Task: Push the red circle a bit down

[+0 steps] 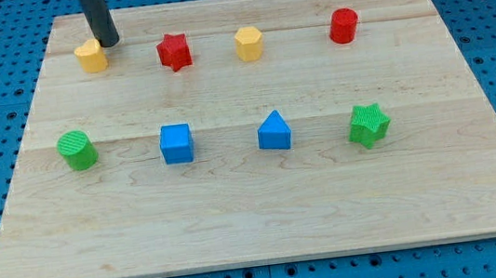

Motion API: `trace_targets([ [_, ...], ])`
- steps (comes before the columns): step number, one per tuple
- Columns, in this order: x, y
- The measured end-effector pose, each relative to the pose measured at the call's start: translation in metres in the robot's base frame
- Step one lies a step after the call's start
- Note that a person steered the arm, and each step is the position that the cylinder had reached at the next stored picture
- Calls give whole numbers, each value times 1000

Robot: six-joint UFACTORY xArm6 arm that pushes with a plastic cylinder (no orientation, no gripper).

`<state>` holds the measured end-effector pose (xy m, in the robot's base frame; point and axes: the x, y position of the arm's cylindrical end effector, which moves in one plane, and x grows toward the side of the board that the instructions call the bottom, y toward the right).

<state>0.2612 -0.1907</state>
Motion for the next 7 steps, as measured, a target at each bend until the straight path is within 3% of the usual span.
trace_targets([
  [3, 0, 4],
  [4, -14, 57],
  [5, -32, 146],
  [7, -37, 290],
])
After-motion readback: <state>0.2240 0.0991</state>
